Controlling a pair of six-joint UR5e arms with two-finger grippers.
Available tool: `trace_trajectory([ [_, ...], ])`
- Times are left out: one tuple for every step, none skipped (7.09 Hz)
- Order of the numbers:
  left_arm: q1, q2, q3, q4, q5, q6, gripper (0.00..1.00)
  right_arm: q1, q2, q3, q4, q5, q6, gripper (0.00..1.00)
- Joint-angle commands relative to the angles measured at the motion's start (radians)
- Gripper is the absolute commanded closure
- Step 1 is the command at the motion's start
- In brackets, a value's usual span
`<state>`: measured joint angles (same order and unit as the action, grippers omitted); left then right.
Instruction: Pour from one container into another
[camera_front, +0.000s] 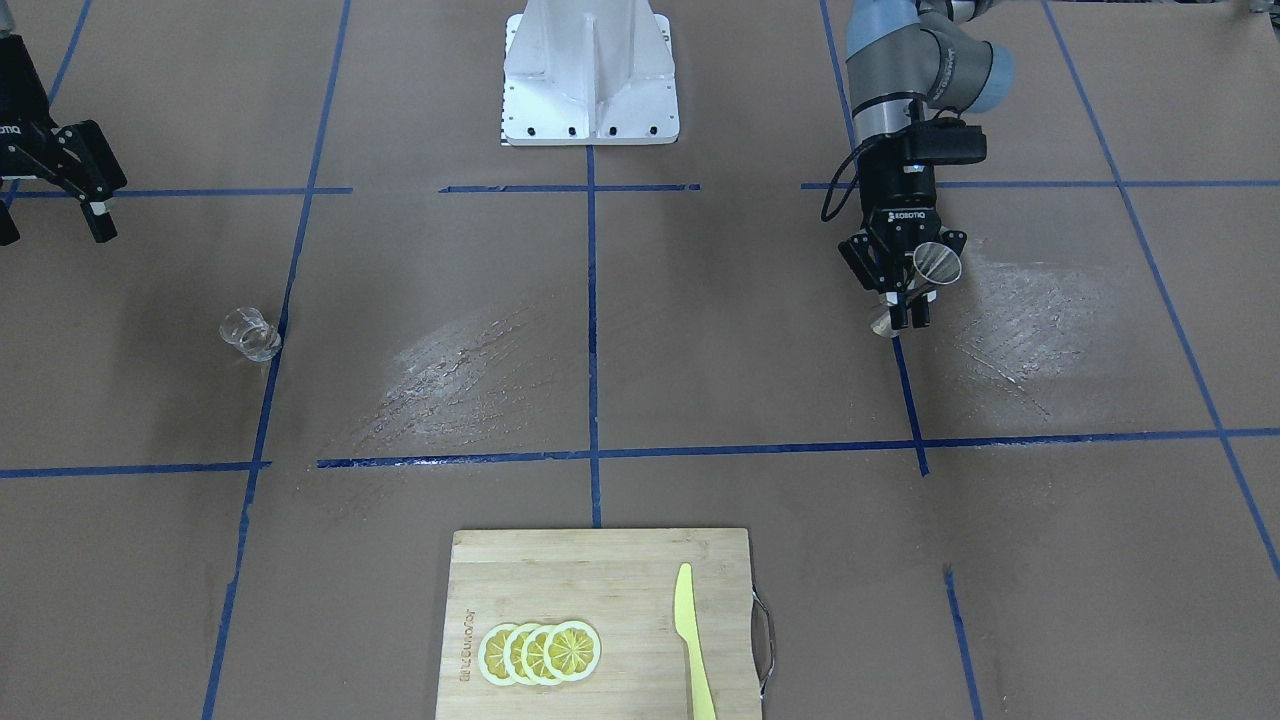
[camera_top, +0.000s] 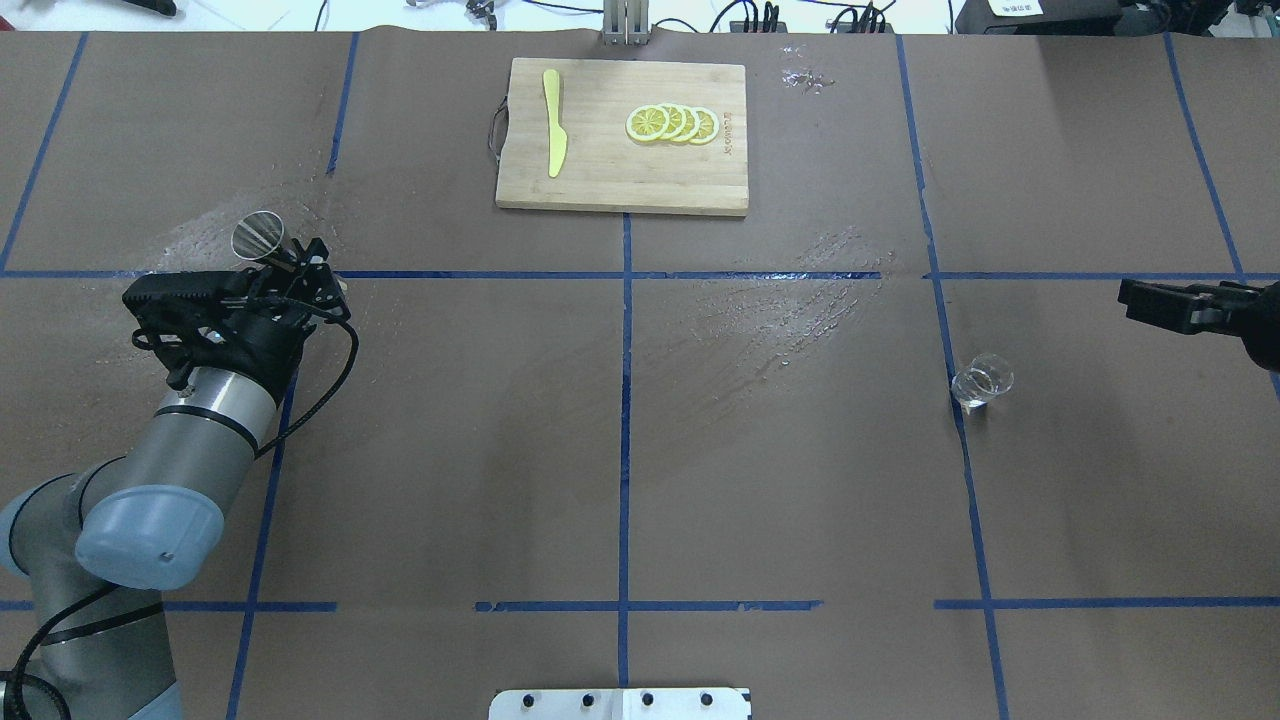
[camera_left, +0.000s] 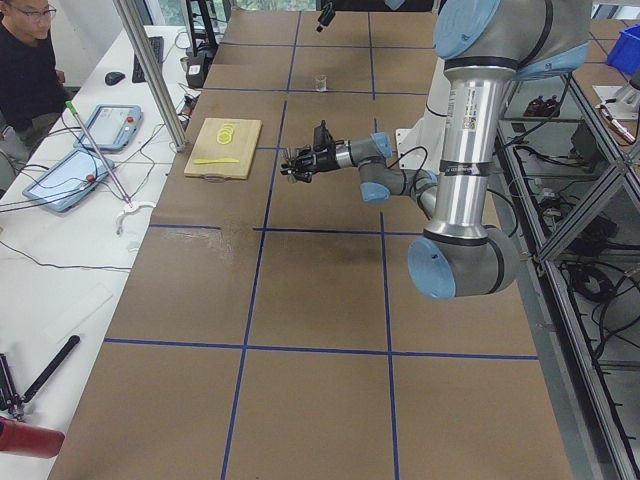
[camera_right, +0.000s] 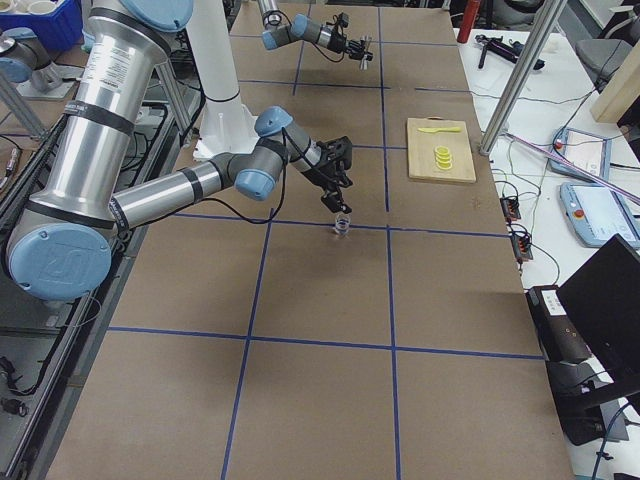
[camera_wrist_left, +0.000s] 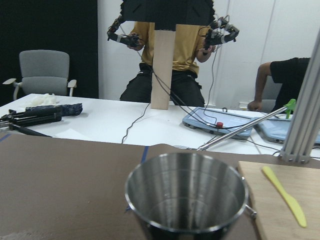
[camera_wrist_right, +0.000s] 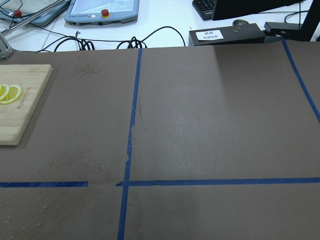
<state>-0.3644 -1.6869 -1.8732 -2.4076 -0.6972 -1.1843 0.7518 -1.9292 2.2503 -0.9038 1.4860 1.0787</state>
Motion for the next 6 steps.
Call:
trace_trajectory([
  [0.001,-0.011,0.006,-0.065,-0.070,0.085,1.00,-0.221,-0.037,-0.003,0.036,-0.288,0.103,0.01],
  [-0.001,-0.013,0.006,-0.068,-0.070,0.133,1.00,-0.341,-0.043,-0.014,0.036,-0.437,0.139,0.00],
  [0.001,-0.019,0.011,-0.088,-0.070,0.137,1.00,-0.436,-0.042,-0.061,0.040,-0.557,0.209,0.00],
  [0.002,-0.023,0.031,-0.123,-0.071,0.137,1.00,-0.527,-0.036,-0.116,0.087,-0.687,0.255,0.00],
  [0.005,-0.023,0.080,-0.181,-0.073,0.153,1.00,-0.548,-0.036,-0.158,0.155,-0.713,0.257,0.01],
  [0.010,-0.081,0.095,-0.194,-0.065,0.167,1.00,-0.563,-0.016,-0.211,0.176,-0.760,0.259,0.01],
])
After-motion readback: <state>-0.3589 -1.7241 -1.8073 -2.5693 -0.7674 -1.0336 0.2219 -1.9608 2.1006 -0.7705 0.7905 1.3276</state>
